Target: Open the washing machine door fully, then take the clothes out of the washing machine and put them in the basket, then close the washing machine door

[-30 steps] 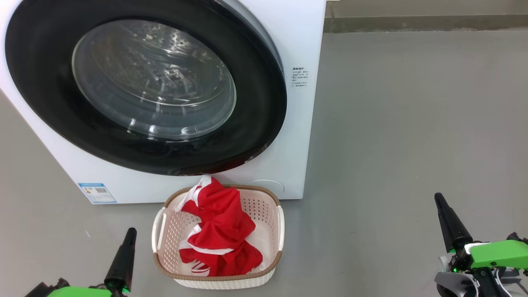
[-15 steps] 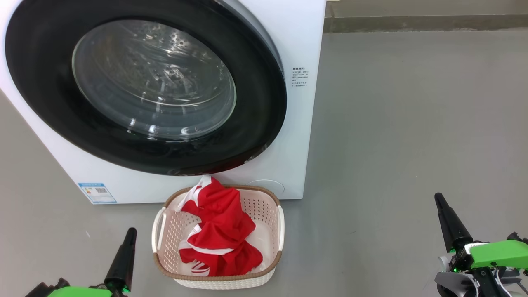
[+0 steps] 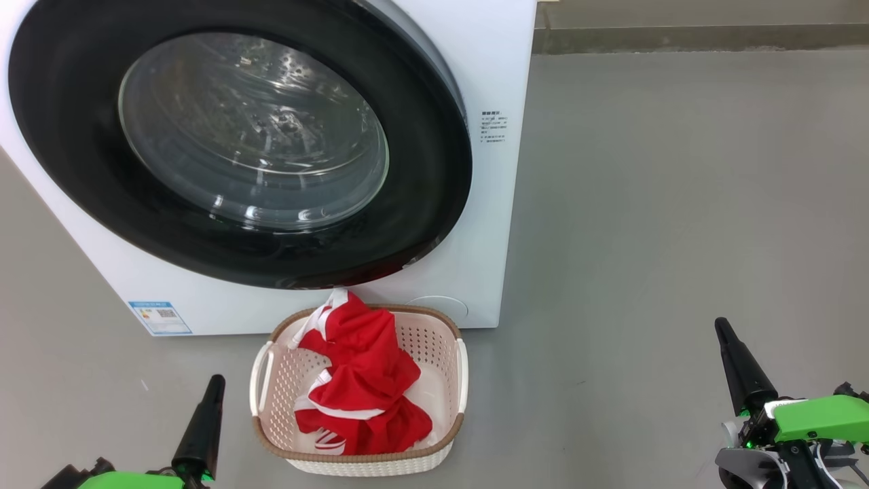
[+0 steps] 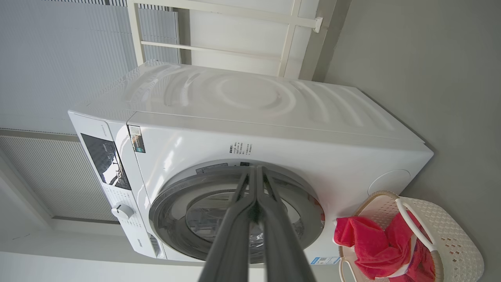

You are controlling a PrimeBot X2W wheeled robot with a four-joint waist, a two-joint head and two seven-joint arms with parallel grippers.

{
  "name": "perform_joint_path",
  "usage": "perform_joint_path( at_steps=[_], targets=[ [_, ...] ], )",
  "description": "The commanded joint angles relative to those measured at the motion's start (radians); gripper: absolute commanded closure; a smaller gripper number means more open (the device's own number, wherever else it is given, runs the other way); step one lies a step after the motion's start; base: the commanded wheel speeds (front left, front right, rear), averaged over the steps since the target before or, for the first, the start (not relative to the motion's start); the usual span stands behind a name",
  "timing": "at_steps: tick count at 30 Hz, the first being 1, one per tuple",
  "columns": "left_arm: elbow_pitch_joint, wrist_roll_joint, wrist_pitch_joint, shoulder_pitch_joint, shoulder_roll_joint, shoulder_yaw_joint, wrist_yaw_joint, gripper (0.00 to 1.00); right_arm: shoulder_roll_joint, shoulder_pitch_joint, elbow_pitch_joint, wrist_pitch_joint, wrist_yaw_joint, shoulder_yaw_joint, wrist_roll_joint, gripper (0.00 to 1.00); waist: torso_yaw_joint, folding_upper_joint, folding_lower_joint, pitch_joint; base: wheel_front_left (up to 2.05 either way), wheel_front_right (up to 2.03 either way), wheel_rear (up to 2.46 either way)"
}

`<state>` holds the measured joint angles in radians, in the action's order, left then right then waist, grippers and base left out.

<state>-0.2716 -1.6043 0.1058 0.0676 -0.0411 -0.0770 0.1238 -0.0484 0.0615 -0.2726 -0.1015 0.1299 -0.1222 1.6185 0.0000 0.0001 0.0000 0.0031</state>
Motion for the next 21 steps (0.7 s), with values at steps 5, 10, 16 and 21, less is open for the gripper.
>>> perform_joint_path(
  at_steps=[5,10,16,21],
  targets=[
    [0.027,-0.005,0.007,0.04,-0.01,-0.036,0.007,1.0,-0.008,0.046,0.028,-0.006,0.001,0.016,-0.004,1.0,0.0,-0.0001,0.0,0.0,0.0,0.0,0.0],
    [0.027,-0.005,0.007,0.04,-0.01,-0.036,0.007,1.0,-0.007,0.046,0.028,-0.006,0.001,0.015,-0.004,1.0,0.0,-0.0001,0.0,0.0,0.0,0.0,0.0],
    [0.027,-0.005,0.007,0.04,-0.01,-0.036,0.007,1.0,-0.007,0.046,0.028,-0.007,0.001,0.014,-0.005,1.0,0.0,-0.0001,0.0,0.0,0.0,0.0,0.0],
    [0.027,-0.005,0.007,0.04,-0.01,-0.036,0.007,1.0,-0.006,0.046,0.028,-0.007,0.001,0.014,-0.005,1.0,0.0,-0.0001,0.0,0.0,0.0,0.0,0.0]
  ],
)
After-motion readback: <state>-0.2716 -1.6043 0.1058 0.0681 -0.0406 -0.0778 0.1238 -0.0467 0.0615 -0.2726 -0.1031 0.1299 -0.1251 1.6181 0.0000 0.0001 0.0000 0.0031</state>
